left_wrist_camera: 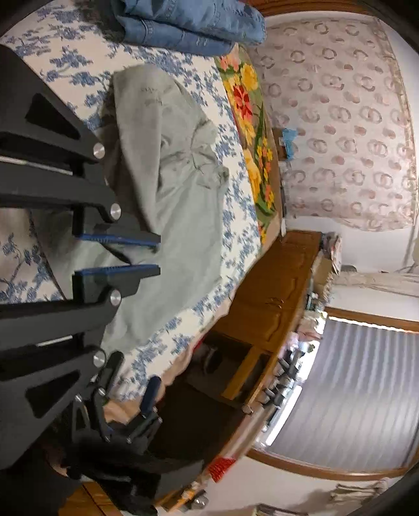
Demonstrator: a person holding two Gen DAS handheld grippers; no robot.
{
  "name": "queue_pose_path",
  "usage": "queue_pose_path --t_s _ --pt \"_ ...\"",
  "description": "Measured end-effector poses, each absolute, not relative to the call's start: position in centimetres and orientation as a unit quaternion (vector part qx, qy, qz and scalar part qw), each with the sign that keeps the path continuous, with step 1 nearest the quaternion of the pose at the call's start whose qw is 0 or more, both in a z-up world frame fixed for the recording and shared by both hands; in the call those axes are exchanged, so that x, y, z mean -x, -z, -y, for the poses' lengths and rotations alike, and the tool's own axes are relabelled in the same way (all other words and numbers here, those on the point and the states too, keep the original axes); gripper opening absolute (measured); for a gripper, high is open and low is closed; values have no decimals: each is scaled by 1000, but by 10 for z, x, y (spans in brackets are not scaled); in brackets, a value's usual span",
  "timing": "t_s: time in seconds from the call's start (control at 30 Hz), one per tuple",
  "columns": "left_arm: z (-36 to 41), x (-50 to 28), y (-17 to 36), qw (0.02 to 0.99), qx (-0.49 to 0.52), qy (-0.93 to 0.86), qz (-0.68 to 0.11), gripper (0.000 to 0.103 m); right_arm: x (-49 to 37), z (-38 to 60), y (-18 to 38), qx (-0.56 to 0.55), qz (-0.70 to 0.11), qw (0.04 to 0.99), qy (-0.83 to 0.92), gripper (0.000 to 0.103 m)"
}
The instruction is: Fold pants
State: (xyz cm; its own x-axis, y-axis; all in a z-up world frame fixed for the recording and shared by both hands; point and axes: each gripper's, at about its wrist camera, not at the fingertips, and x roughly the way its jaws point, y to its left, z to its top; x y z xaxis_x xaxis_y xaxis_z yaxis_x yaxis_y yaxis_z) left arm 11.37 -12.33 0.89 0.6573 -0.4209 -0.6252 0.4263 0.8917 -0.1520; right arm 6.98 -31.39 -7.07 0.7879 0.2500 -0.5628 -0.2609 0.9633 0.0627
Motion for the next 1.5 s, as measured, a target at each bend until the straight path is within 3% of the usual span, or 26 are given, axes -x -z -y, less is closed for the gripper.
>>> queue_pose_path --t_s 0.17,0.27,0.5,0.67,1.13,1.5 --pt "104 -109 -6 916 -9 204 -346 50 -71 312 72 5 -298 945 -139 82" --pt "85 -106 -5 923 -5 186 -336 65 -72 305 72 10 -297 944 -142 82" --pt "36 -103 17 920 29 156 -359 67 -76 284 67 21 -295 941 -164 79" --pt "17 -101 44 913 21 125 -388 67 -83 267 59 23 -294 936 -190 60" --pt "10 -95 79 899 8 101 -427 67 -110 221 57 31 -314 916 -247 37" --pt "11 -90 83 907 6 89 -411 67 -122 203 80 41 -357 896 -261 37"
